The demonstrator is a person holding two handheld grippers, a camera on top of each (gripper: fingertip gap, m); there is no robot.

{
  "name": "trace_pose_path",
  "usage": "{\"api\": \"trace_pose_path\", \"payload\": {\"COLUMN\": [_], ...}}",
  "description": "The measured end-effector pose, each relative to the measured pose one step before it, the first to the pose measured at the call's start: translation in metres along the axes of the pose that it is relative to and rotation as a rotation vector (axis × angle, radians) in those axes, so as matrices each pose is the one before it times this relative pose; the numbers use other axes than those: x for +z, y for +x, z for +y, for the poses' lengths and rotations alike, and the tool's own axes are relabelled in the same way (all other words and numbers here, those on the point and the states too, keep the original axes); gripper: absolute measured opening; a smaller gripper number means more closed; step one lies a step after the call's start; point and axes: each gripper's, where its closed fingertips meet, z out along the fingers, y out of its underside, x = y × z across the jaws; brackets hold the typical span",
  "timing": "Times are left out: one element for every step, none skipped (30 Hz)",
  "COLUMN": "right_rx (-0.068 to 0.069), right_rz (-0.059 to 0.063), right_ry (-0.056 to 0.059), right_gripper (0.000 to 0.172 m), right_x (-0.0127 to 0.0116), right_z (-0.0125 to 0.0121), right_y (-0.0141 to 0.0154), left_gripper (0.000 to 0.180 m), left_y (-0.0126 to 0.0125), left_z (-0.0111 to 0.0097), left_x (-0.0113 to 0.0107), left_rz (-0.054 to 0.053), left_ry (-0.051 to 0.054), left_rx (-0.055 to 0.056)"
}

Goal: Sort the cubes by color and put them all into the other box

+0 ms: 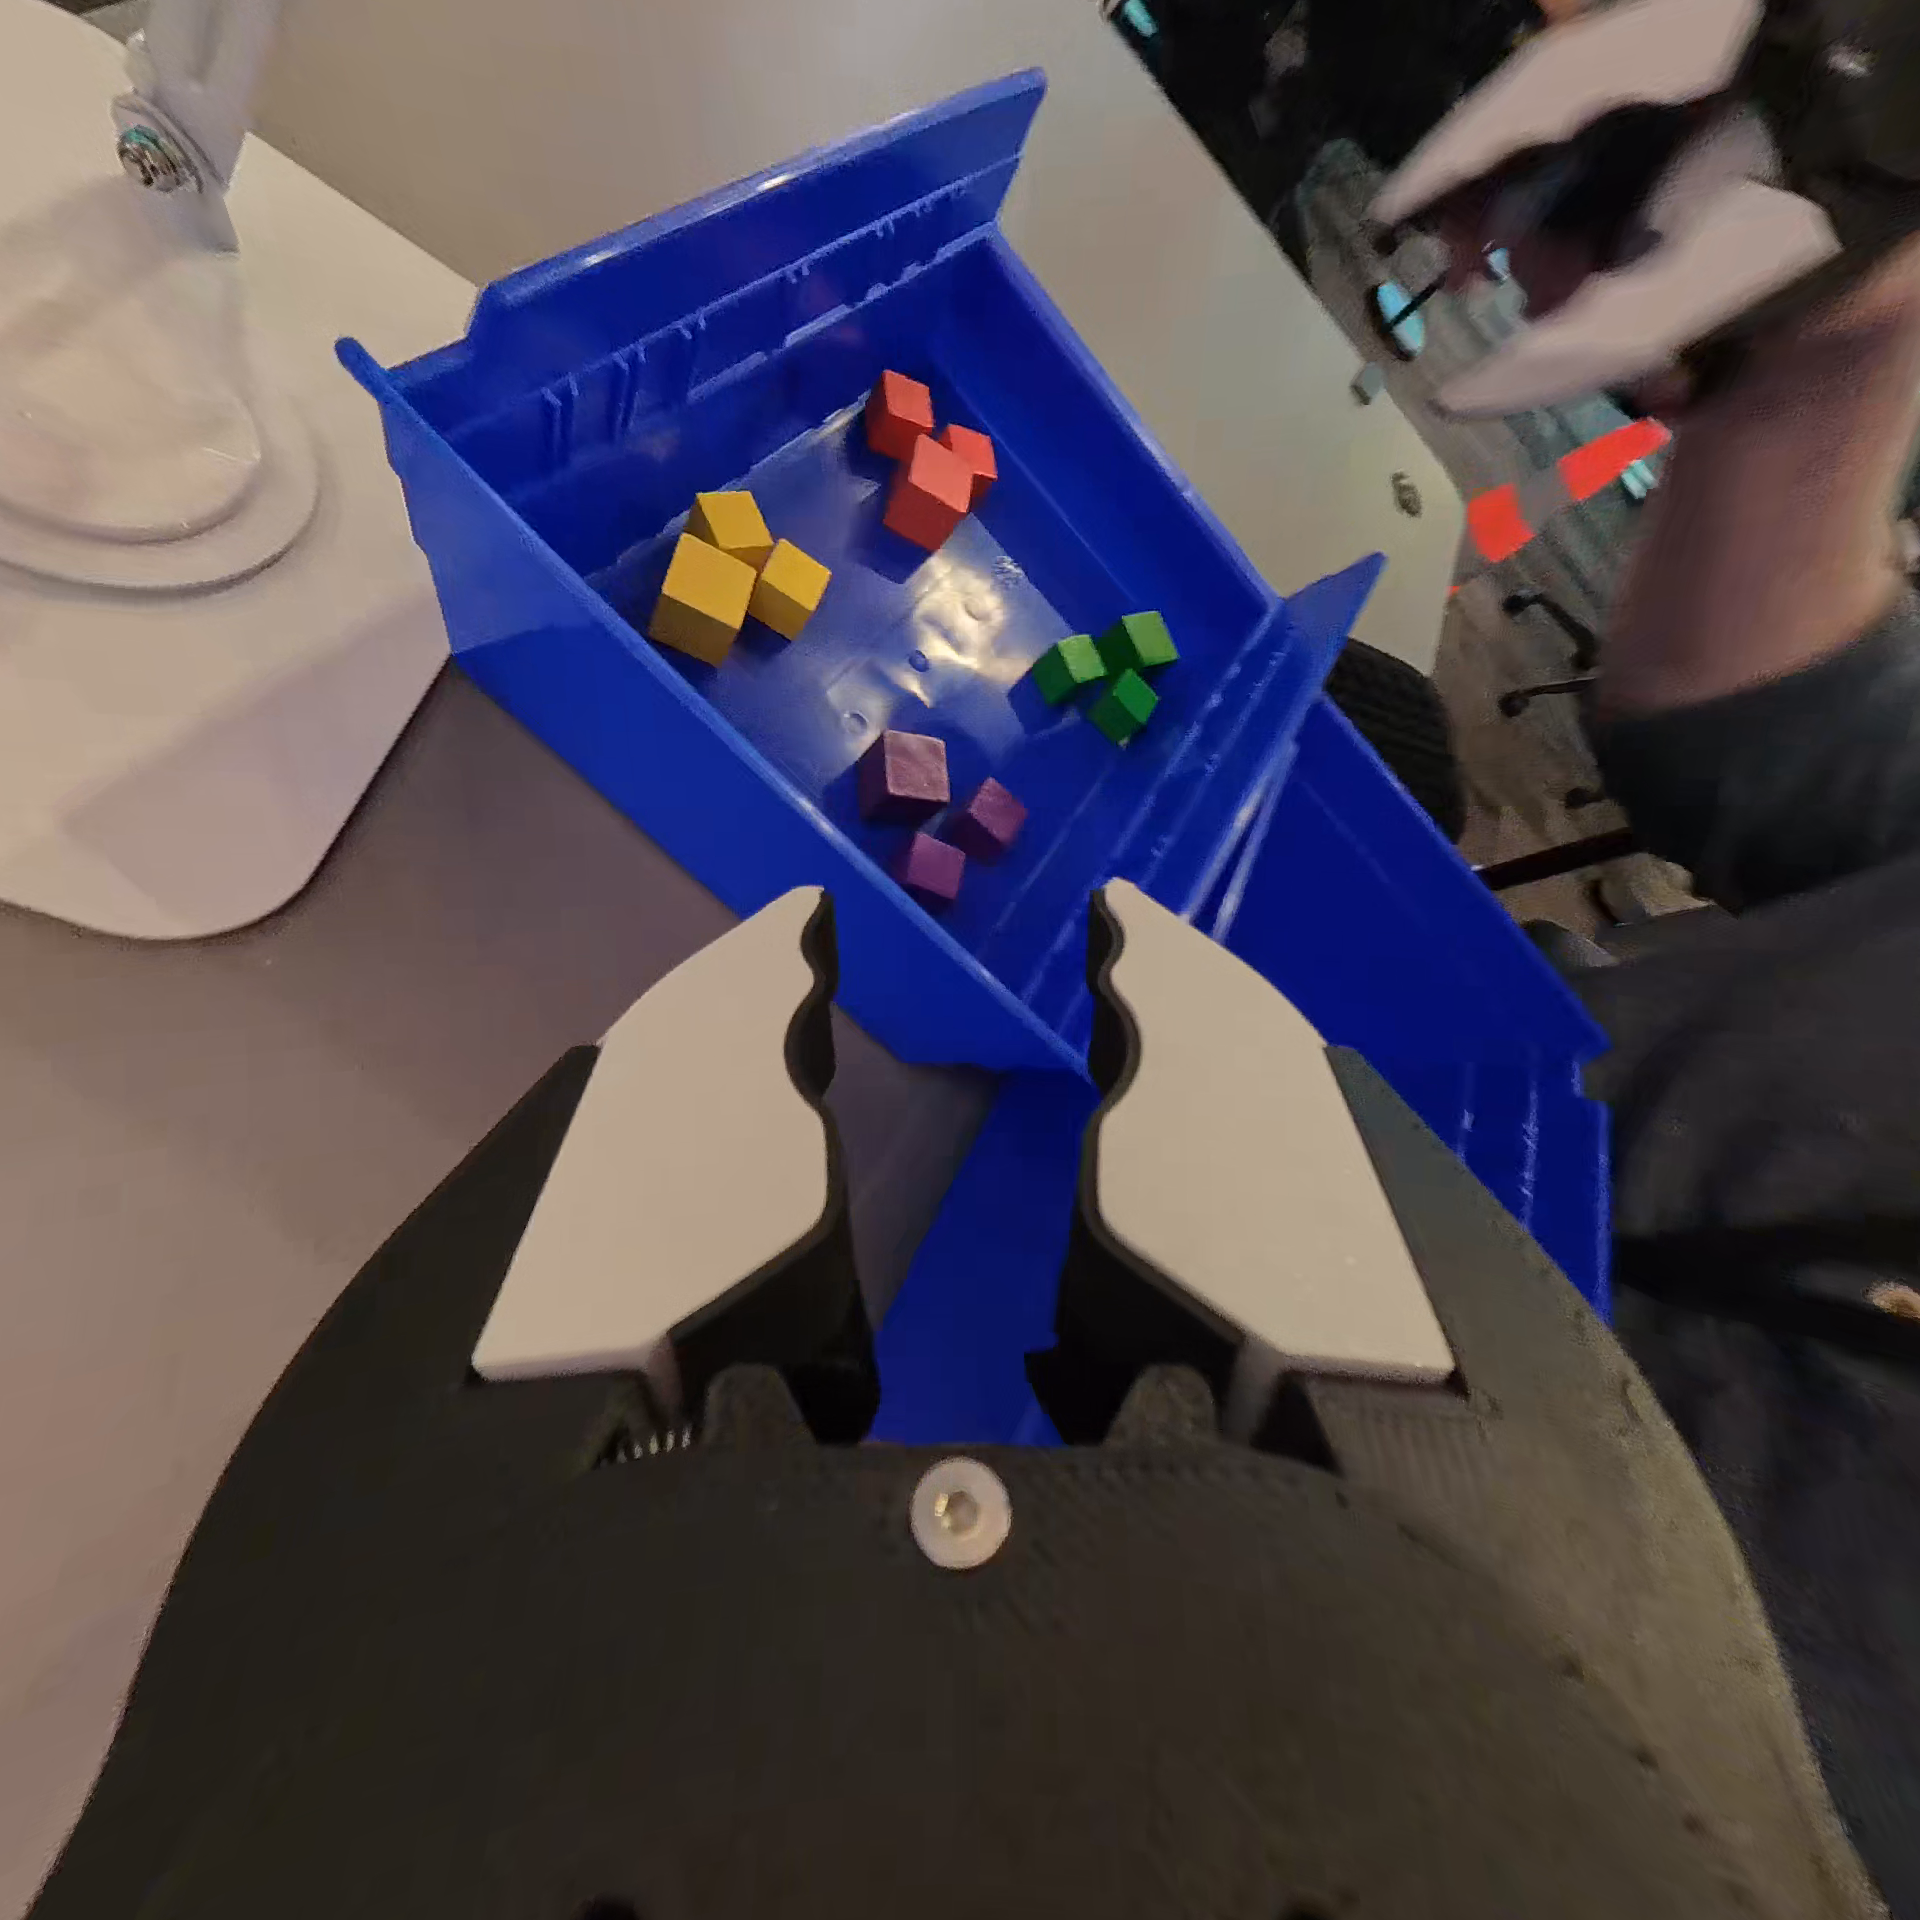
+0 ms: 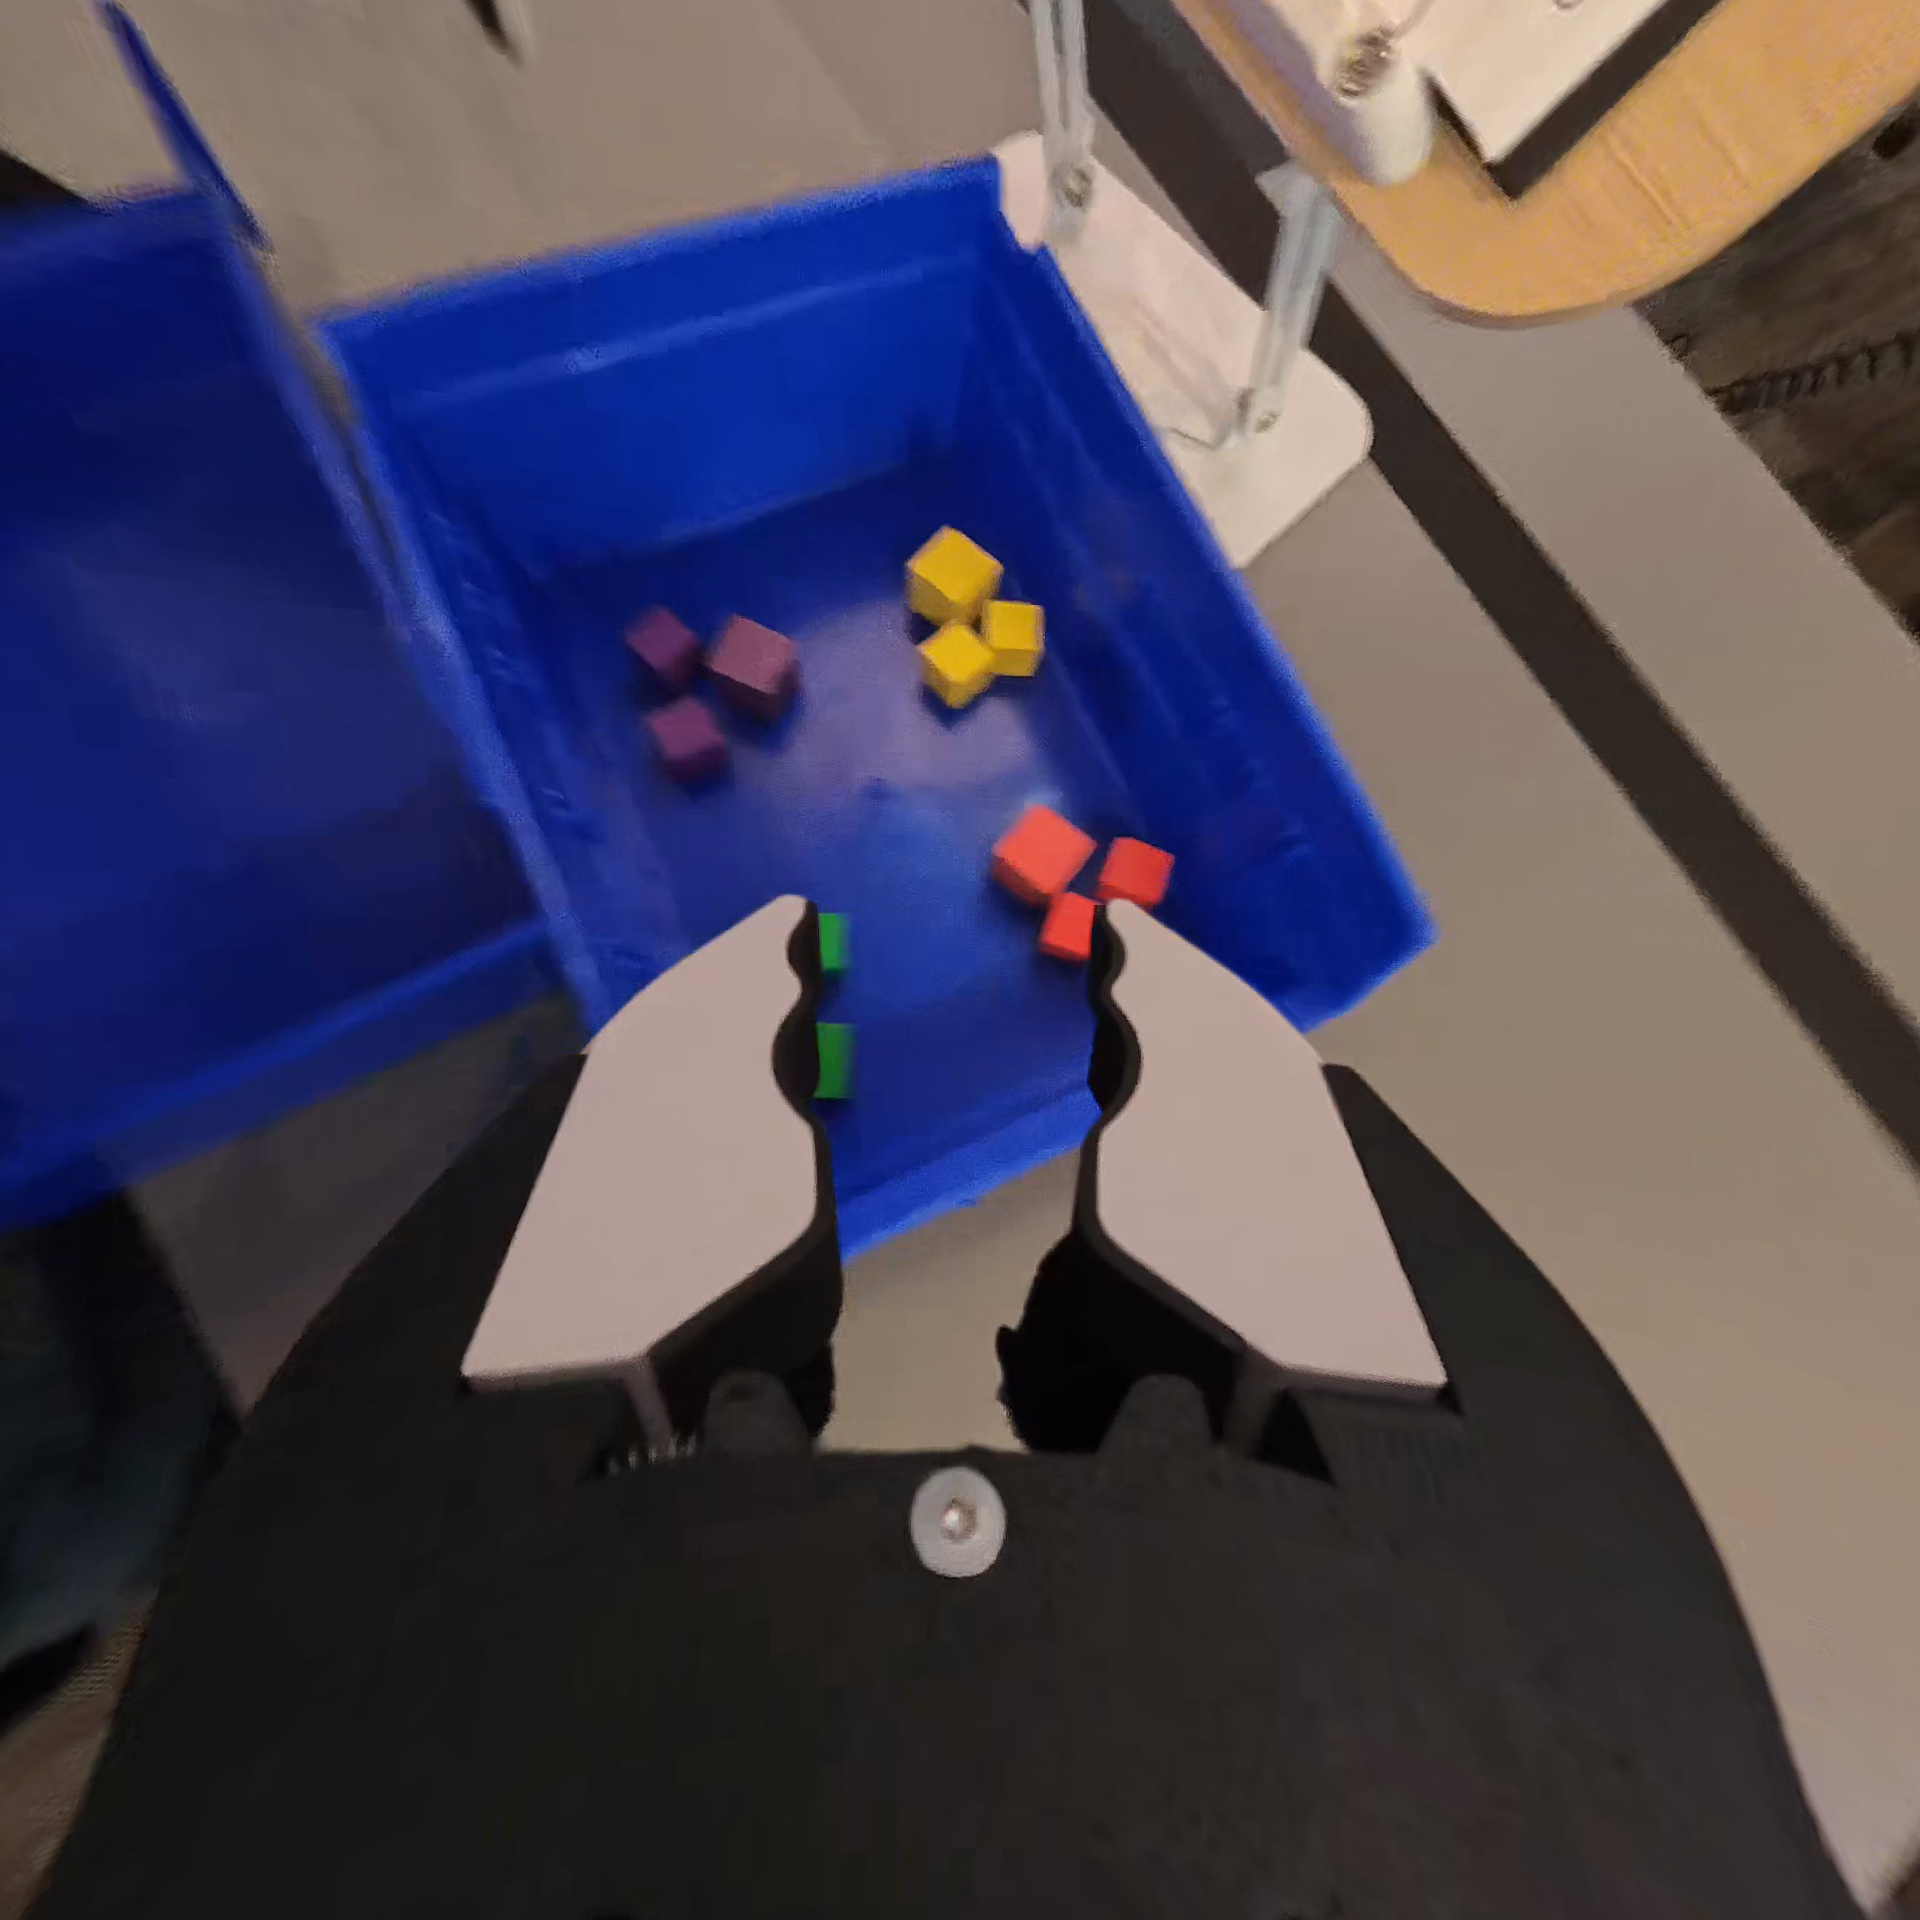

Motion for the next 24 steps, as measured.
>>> {"api": "trace_pose_path", "payload": {"right_rx": [0.0251, 0.0067, 0.0167, 0.0208, 0.0274, 0.0364, 0.0241, 0.0206, 0.0244, 0.0212, 0.0120, 0.0030, 0.0077, 0.0193, 0.0160, -0.0011, -0.0006, 0.0066, 0.0016, -0.0040, -0.0008, -0.0015, -0.0099, -0.0158], "right_rz": [-0.0277, -0.0046, 0.0131, -0.0023, -0.0079, -0.0045, -0.0213, -0.0099, -0.0039, -0.0101, 0.0058, 0.0270, 0.0095, -0.0148, -0.0015, 0.0003, -0.0073, 0.0024, 0.0124, 0.0052, -0.0063, -0.0005, 0.0174, 0.0349], "right_ry": [0.0081, -0.0112, -0.0191, -0.0202, -0.0169, -0.0181, -0.0164, -0.0103, -0.0005, 0.0012, -0.0066, -0.0130, -0.0043, 0.0081, 0.0030, -0.0064, -0.0109, -0.0045, -0.0082, -0.0075, -0.0050, -0.0059, -0.0187, -0.0201], "right_gripper": [0.051, 0.055, 0.057, 0.060, 0.061, 0.063, 0.066, 0.067, 0.067, 0.068, 0.069, 0.069, 0.067, 0.064, 0.062, 0.062, 0.061, 0.060, 0.058, 0.054, 0.050, 0.046, 0.039, 0.031], "right_x": [-0.00303, -0.00126, -0.00033, 0.00017, 0.00072, 0.00198, 0.00288, 0.00305, 0.00262, 0.00222, 0.00214, 0.00207, 0.00173, 0.00169, 0.00222, 0.00238, 0.00244, 0.00249, 0.00280, 0.00263, 0.00256, 0.00282, 0.00345, 0.00360], "right_z": [0.00071, 0.00417, 0.00568, 0.00670, 0.00673, 0.00693, 0.00702, 0.00560, 0.00342, 0.00294, 0.00363, 0.00391, 0.00197, -0.00053, -0.00021, 0.00122, 0.00196, 0.00110, 0.00164, 0.00156, 0.00103, 0.00105, 0.00286, 0.00286], "right_y": [-0.02011, -0.01625, -0.01132, -0.01192, -0.01120, -0.00960, -0.01190, -0.00978, -0.00764, -0.00745, -0.00420, 0.00017, -0.00109, -0.00370, -0.00223, -0.00279, -0.00396, -0.00206, -0.00043, -0.00142, -0.00233, -0.00078, 0.00216, 0.00424], "left_gripper": [0.047, 0.052, 0.055, 0.055, 0.056, 0.057, 0.057, 0.056, 0.051, 0.048, 0.049, 0.049, 0.048, 0.047, 0.041, 0.038, 0.036, 0.036, 0.035, 0.032, 0.027, 0.027, 0.027, 0.026], "left_y": [-0.00357, -0.00335, -0.00176, -0.00103, -0.00177, -0.00169, -0.00029, -0.00089, -0.00260, -0.00302, -0.00108, -0.00024, -0.00086, -0.00113, -0.00139, -0.00151, -0.00112, -0.00074, -0.00021, -0.00049, -0.00098, -0.00014, 0.00000, -0.00019], "left_z": [-0.00216, -0.00088, -0.00156, -0.00116, 0.00033, 0.00173, 0.00093, 0.00004, -0.00023, 0.00016, 0.00119, 0.00101, 0.00056, 0.00216, 0.00369, 0.00355, 0.00256, 0.00127, 0.00035, 0.00009, 0.00075, 0.00037, -0.00004, 0.00033], "left_x": [0.00992, 0.00950, 0.00837, 0.00702, 0.00627, 0.00545, 0.00407, 0.00241, 0.00136, 0.00151, 0.00189, 0.00172, 0.00138, 0.00195, 0.00278, 0.00314, 0.00269, 0.00191, 0.00104, 0.00033, 0.00029, 0.00050, 0.00029, -0.00030], "left_rz": [-0.0203, -0.0207, -0.0098, -0.0011, -0.0041, -0.0045, 0.0001, -0.0093, -0.0261, -0.0284, -0.0103, 0.0029, 0.0003, -0.0050, -0.0126, -0.0159, -0.0111, -0.0070, -0.0088, -0.0137, -0.0154, -0.0047, 0.0019, 0.0021], "left_ry": [-0.0196, -0.0235, -0.0124, -0.0078, -0.0133, -0.0225, -0.0149, -0.0074, -0.0043, -0.0048, -0.0122, -0.0121, -0.0082, -0.0163, -0.0229, -0.0196, -0.0154, -0.0103, -0.0046, -0.0035, -0.0063, -0.0003, 0.0021, 0.0000], "left_rx": [0.0000, -0.0007, -0.0077, -0.0116, -0.0097, -0.0078, -0.0098, -0.0046, 0.0075, 0.0113, 0.0020, -0.0071, -0.0064, -0.0016, 0.0054, 0.0108, 0.0067, 0.0034, 0.0038, 0.0077, 0.0151, 0.0081, 0.0001, -0.0012]}}
